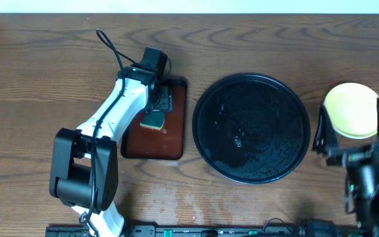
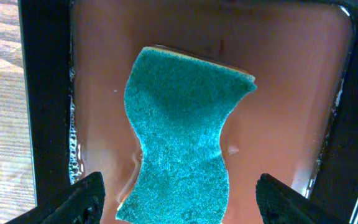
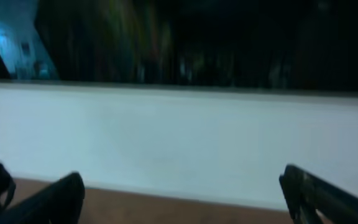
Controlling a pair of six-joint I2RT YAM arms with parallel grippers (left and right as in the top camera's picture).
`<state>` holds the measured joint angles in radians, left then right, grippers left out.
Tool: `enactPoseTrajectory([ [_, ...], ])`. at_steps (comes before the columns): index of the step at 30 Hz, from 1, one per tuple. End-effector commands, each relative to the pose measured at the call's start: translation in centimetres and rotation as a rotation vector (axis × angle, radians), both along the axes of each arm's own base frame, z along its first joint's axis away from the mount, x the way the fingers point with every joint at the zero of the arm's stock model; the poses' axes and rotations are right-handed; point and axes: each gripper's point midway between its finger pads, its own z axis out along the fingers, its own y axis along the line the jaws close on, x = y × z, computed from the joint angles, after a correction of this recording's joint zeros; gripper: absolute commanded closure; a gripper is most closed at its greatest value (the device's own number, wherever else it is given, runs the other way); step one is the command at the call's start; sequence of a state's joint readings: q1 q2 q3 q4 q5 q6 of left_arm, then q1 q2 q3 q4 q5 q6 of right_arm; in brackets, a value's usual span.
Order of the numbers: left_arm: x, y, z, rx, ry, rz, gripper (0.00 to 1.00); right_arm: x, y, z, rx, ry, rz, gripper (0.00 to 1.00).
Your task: Clean dirty plates on tray and stack at the side
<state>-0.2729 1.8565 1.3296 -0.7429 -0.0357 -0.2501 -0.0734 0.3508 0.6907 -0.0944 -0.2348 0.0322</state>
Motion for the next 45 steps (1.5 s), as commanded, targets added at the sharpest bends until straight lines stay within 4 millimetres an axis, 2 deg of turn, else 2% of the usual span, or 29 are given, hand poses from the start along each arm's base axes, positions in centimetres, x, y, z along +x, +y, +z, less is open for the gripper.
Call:
enactPoseTrajectory([
  [1, -0.3, 0.2, -0.4, 0.014, 0.013, -0.005, 0.22, -0.4, 0.1, -3.3, -0.011, -0.032, 0.001, 0.01],
  [9, -0.3, 0.2, -0.4, 0.014, 0.014, -0.005, 0.22, -0.8, 0.6, -8.3, -0.011, -0.164, 0.022, 0.01],
  [14, -0.3, 0.2, -0.4, 0.014, 0.013, -0.005, 0.22, 0.2, 0.5, -12.0, -0.009, -0.155, 0.022, 0.01],
  [17, -0.3, 0.2, -0.4, 0.014, 0.013, -0.005, 0.22, 1.1, 0.3, -14.4, -0.001, -0.097, 0.009, 0.01],
  [22, -0.3, 0.2, -0.4, 0.014, 0.013, -0.005, 0.22, 2.4, -0.7, -19.3, 0.02, 0.106, -0.051, 0.01],
  [26, -0.3, 0.2, -0.4, 0.014, 0.013, -0.005, 0.22, 2.7, -1.9, -23.3, 0.028, 0.27, -0.125, 0.01],
  [28, -0.3, 0.2, -0.4, 0.014, 0.013, -0.005, 0.22, 2.7, -2.2, -24.6, 0.027, 0.321, -0.152, 0.01],
  [45, -0.3, 0.2, -0.4, 0.014, 0.013, -0.005, 0.22, 2.7, -2.1, -24.4, 0.026, 0.313, -0.162, 0.01],
])
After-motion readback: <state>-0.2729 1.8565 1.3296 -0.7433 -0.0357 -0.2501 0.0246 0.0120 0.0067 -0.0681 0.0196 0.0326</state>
